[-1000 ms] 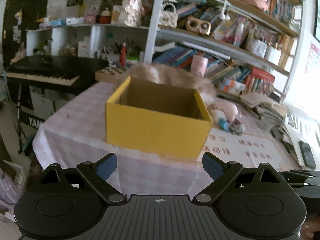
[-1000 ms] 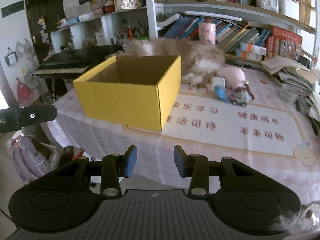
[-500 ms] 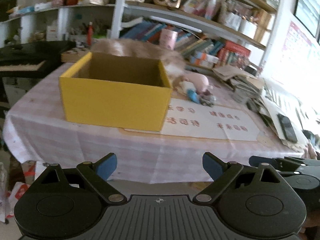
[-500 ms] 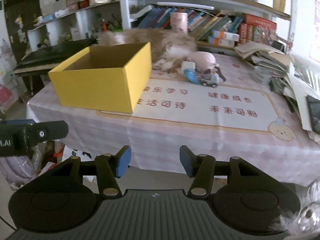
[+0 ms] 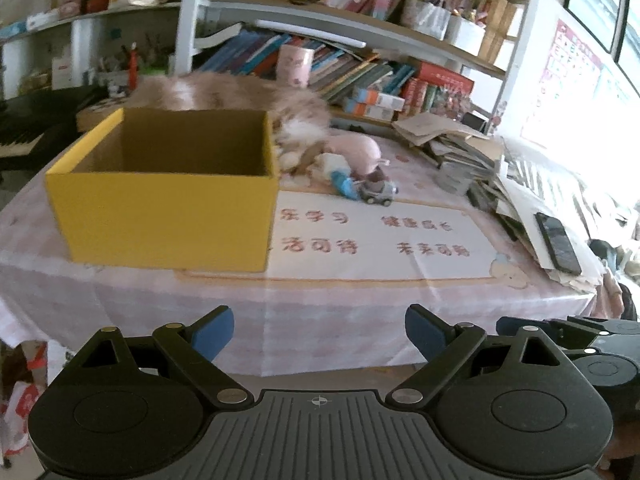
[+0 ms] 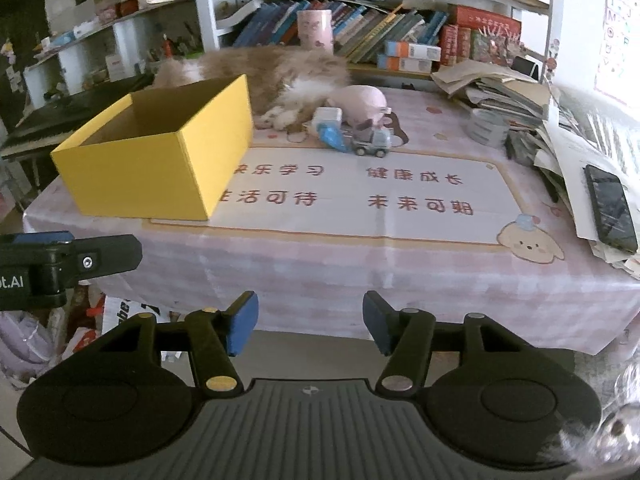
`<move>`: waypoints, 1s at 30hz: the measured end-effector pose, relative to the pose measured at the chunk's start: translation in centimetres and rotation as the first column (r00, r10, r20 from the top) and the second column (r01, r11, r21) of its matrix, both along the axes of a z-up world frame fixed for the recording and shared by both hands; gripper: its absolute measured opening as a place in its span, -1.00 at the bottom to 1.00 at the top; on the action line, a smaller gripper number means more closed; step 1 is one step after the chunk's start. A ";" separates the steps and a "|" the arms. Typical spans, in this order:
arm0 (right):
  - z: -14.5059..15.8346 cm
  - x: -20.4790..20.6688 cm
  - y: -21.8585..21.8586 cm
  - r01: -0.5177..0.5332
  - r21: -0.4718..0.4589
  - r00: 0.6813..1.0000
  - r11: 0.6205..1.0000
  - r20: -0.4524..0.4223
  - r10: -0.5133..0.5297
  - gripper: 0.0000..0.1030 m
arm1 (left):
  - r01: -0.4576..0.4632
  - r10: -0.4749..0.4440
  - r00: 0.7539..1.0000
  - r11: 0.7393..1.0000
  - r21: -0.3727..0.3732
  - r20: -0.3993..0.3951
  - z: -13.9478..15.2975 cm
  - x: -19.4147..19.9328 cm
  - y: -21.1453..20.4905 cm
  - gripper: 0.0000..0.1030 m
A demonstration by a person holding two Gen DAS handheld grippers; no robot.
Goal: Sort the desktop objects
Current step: 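Move both tools toward the toy truck and blue object beside the plush toy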
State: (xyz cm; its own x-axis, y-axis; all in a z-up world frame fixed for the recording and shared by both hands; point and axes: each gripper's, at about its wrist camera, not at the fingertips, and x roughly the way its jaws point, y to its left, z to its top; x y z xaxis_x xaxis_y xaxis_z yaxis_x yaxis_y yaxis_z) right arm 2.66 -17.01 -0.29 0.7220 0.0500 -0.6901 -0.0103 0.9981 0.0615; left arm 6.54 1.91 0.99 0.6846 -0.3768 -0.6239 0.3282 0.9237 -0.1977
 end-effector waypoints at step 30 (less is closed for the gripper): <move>-1.0 8.3 -13.6 -0.005 -0.005 0.997 1.000 -0.073 0.005 0.16 | -0.002 0.002 1.000 1.000 0.014 -0.020 -0.7 8.5 -13.7 0.83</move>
